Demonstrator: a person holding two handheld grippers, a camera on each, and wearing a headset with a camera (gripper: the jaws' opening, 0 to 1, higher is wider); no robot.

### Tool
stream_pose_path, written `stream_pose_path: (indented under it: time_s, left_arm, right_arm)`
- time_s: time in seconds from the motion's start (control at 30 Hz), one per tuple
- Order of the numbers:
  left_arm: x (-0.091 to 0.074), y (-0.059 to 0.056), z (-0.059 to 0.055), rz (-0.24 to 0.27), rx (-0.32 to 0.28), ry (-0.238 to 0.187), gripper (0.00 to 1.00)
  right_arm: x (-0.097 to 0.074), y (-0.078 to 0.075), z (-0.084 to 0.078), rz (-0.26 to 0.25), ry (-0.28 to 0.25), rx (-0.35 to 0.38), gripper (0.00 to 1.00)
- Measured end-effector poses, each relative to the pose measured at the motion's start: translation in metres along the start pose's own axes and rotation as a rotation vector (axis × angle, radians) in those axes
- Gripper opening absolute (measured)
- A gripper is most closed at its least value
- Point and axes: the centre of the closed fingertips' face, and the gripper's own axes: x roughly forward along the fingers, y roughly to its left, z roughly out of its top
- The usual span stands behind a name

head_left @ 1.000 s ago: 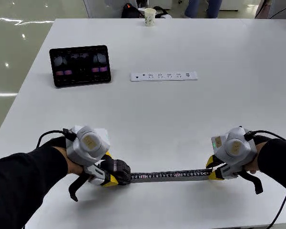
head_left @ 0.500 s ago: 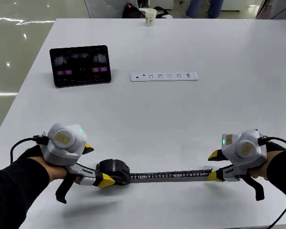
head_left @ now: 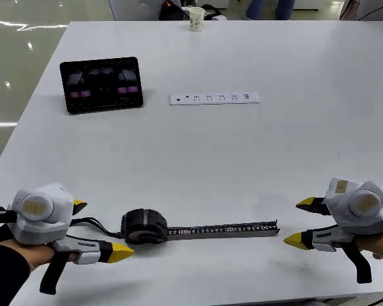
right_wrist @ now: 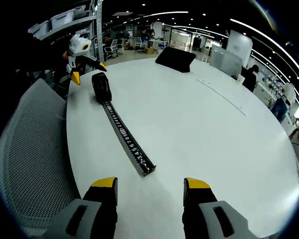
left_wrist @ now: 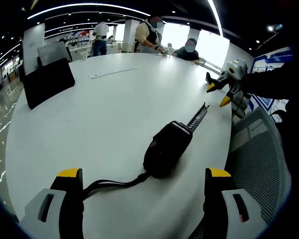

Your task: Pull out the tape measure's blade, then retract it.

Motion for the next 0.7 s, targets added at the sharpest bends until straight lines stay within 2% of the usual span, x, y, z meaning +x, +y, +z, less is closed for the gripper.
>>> stream_pose_path:
  time_s: [0.03,0.07,0.1,0.17,0.2,0.27,0.33,0.43,0.53,0.6,0.7]
  left_arm:
    - [-0.001,0.002,0.001,0.017,0.020,-0.017,0.99]
    - [-0.002,0.007,0.002,0.048,0.069,-0.033,0.99]
    - [-0.004,0.009,0.001,0.065,0.090,-0.033,0.99]
    - [-0.008,0.006,-0.001,0.065,0.082,-0.040,0.99]
    - [-0.011,0.009,-0.001,0.090,0.090,-0.050,0.99]
    - [-0.017,0.013,-0.001,0.122,0.057,-0.067,0.99]
    - [-0.025,0.019,-0.002,0.178,0.078,-0.074,0.99]
    - [-0.031,0.016,-0.004,0.162,0.051,-0.094,0.99]
    - [-0.036,0.016,-0.014,0.156,-0.002,-0.108,0.99]
    - [-0.038,0.014,-0.018,0.145,-0.010,-0.117,0.99]
    - [-0.039,0.012,-0.022,0.132,-0.024,-0.125,0.99]
  right_arm:
    - [-0.001,0.000,-0.002,-0.008,-0.003,0.005,0.52]
    - [-0.003,-0.001,-0.002,-0.029,-0.015,0.006,0.52]
    - [-0.005,-0.005,0.001,-0.064,-0.045,0.002,0.52]
    - [-0.009,-0.005,-0.002,-0.081,-0.072,0.020,0.56]
    - [-0.012,-0.005,-0.004,-0.095,-0.084,0.045,0.58]
    - [-0.016,-0.004,-0.006,-0.107,-0.105,0.081,0.65]
    - [-0.020,-0.003,-0.008,-0.114,-0.128,0.121,0.69]
    - [-0.026,-0.002,-0.011,-0.140,-0.142,0.147,0.78]
    - [-0.030,0.004,-0.016,-0.145,-0.147,0.147,0.87]
    - [-0.033,0.006,-0.022,-0.151,-0.147,0.162,0.89]
    - [-0.038,0.009,-0.028,-0.156,-0.158,0.186,0.99]
